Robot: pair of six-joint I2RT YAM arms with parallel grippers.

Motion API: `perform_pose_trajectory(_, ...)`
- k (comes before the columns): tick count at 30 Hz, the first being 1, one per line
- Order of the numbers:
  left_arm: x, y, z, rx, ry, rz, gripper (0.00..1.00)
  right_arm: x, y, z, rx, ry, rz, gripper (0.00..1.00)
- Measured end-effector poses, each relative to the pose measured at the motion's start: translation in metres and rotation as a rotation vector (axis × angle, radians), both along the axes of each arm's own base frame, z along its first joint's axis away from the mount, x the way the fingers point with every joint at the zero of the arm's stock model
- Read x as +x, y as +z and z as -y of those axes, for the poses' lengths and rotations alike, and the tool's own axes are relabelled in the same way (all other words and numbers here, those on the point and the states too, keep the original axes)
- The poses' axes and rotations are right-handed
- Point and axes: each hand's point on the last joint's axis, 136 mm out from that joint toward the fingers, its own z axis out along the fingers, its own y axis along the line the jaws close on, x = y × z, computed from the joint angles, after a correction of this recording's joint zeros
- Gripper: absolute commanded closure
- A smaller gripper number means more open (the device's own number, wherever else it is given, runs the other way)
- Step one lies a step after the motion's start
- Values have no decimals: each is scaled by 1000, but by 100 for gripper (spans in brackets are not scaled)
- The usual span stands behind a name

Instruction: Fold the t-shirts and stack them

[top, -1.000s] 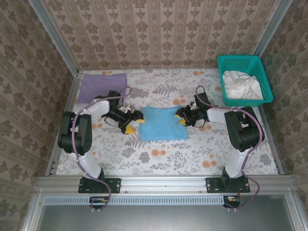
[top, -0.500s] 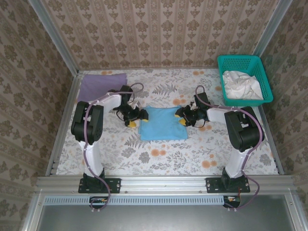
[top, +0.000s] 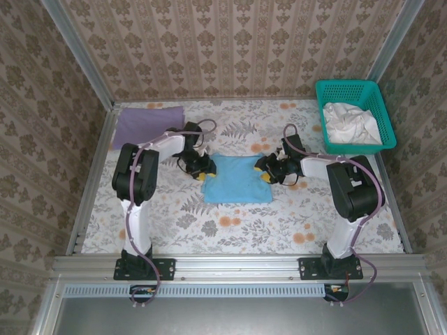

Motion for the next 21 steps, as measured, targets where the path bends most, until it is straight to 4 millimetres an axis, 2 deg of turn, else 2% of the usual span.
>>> perform_pose_trajectory(4, 8, -2, 11, 11, -17, 41, 97, -8, 3, 5, -32, 7, -4, 53)
perform_pose_trajectory(5, 15, 0, 17, 2, -25, 74, 100, -10, 6, 7, -42, 12, -2, 53)
perform_pose_trajectory(8, 39, 2, 36, -6, -47, 180, 100, -16, 19, 13, -72, 23, 18, 53)
perform_pose_trajectory(11, 58, 4, 45, 17, -50, 255, 100, -22, 39, 22, -103, 32, 62, 53)
perform_pose_trajectory(15, 84, 7, 42, 68, -32, 336, 100, -28, 73, 39, -140, 19, 143, 52)
perform_pose_trajectory(21, 123, 16, 28, 181, -43, 458, 100, -45, 121, 61, -180, -22, 275, 53)
